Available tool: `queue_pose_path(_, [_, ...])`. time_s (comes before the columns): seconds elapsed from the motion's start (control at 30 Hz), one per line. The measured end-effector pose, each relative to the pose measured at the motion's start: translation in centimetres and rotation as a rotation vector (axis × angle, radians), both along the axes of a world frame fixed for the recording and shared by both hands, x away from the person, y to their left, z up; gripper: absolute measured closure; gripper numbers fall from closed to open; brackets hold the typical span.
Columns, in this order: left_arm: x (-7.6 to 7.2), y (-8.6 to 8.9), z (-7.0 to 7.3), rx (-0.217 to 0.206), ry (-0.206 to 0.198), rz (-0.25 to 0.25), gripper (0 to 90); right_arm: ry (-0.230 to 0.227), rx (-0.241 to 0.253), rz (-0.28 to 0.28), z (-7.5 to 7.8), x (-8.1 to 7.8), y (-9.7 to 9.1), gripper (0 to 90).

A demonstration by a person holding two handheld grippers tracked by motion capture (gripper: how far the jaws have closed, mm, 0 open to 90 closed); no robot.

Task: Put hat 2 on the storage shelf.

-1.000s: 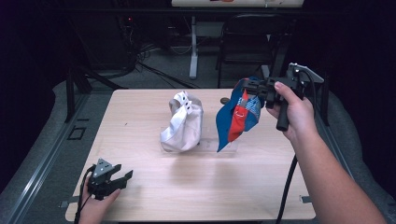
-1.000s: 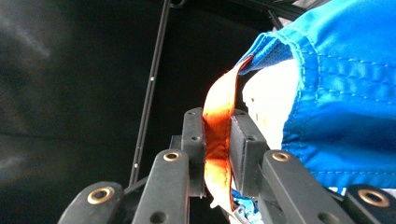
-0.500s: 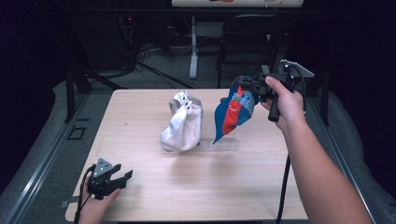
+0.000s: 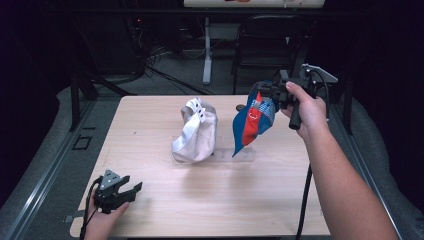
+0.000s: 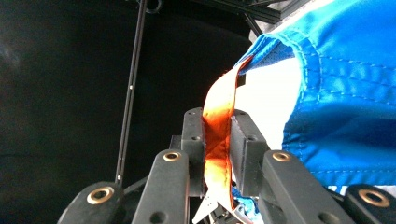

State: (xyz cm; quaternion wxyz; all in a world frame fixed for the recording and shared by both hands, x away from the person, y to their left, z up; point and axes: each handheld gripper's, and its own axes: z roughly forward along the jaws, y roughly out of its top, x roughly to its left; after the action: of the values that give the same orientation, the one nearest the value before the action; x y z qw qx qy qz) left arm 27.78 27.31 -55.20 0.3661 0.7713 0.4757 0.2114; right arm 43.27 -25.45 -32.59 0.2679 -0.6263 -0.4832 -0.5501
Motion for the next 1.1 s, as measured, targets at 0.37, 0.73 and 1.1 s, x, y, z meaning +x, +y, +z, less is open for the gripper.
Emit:
queue_pose_path(0.37, [0.0, 0.1, 0.0, 0.0, 0.001, 0.0, 44.9, 0.025, -0.021, 0.006, -1.2, 0.6, 0.8, 77.3])
queue_pose_path(0.73, [0.0, 0.0, 0.0, 0.0, -0.002, -0.001, 44.8, 0.044, -0.047, 0.017, -2.8, 0.6, 1.1, 77.1])
queue_pose_path(1.1, [0.0, -0.1, 0.0, 0.006, -0.008, -0.006, 44.9, 0.069, -0.07, 0.021, -4.6, 0.2, 1.1, 76.8])
